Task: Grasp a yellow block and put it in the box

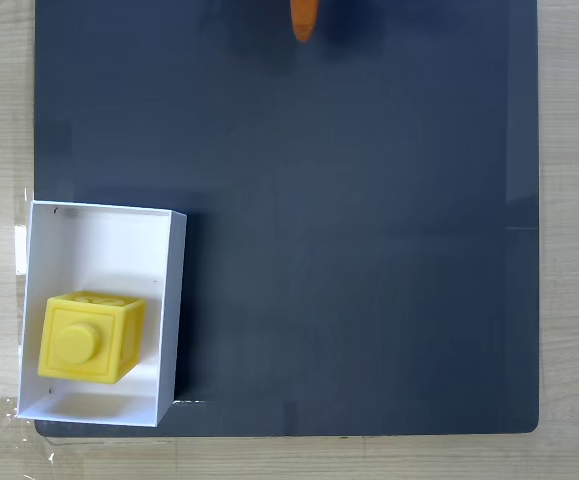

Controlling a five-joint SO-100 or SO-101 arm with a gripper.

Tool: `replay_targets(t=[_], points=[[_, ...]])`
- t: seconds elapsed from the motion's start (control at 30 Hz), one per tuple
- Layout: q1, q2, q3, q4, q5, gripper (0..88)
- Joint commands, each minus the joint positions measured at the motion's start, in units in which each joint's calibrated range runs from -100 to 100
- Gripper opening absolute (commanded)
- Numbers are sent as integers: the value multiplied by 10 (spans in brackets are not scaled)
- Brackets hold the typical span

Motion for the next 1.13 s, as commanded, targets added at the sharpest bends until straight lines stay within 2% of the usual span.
replay_targets(t=[0.0,1.1], points=[[11,-2,28,-10,1,14],[10,-2,51,-16,1,14]])
